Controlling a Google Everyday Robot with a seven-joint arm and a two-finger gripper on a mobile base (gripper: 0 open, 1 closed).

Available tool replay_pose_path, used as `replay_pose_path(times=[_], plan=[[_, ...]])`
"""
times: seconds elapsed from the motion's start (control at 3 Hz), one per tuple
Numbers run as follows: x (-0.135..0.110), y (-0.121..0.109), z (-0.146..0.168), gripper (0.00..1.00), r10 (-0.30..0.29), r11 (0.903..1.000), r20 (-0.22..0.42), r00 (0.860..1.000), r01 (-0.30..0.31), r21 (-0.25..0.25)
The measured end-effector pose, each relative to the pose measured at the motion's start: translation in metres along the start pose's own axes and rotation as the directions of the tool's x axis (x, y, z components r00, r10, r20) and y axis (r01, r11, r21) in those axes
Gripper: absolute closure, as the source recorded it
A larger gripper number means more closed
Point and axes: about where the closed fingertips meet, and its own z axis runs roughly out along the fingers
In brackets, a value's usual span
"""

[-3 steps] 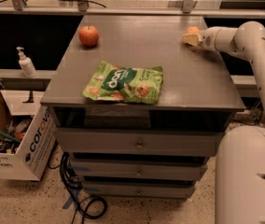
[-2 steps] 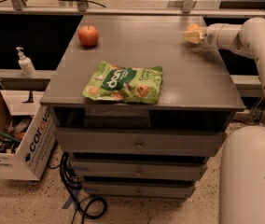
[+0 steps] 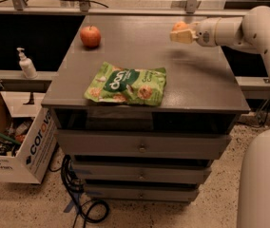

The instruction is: Move orange near apple

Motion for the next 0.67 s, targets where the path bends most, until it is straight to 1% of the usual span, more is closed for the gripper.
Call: replay_pose_path(times=[0.33,0.67], plan=[[-0.009,0.057,0.029,1.0,-0.091,0.9874,-0.02,0.996,0.088,-0.132],[-0.022,0.1,0.06,1.0,-0.16,0.9639,-0.01,0.987,0.154,-0.217]])
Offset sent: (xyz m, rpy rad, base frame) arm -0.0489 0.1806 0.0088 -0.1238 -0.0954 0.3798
